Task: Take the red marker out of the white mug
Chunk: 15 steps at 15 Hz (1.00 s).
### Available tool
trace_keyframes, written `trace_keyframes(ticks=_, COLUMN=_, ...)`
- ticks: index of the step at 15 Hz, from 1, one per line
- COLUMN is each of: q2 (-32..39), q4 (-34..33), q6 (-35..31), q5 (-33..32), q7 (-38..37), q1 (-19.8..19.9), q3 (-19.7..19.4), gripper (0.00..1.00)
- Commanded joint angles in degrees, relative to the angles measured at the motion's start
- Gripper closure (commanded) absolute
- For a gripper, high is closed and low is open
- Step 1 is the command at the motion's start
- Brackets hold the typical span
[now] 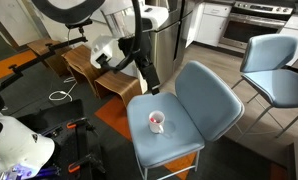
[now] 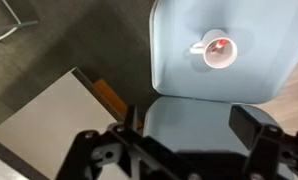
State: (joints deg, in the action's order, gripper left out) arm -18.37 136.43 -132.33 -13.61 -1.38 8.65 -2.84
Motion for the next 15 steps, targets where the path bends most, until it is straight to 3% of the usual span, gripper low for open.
trace_keyframes(ticks=1, q2=4.9, q4=-2.1, q6=3.4, q5=3.1, q7=-1.0, q1=-1.6, q3=-0.4, gripper=0.0)
trace_keyframes(ticks=5, q2=12.4, q4=-3.3, q6=3.4, q5=9.2, q7=-1.2, q1=-3.1, q3=-0.5, gripper=0.0)
trace_keyframes(ticks=10, q2=22.4, q4=-4.9, q6=-1.5, q5=16.1, q7=-1.2, q1=-3.2, q3=-0.7, gripper=0.0)
trace_keyframes(ticks=15, q2=31.9, q4=-9.5, q6=-1.0, q5=19.7, q7=1.4, q1=-3.4, q3=0.3, gripper=0.0)
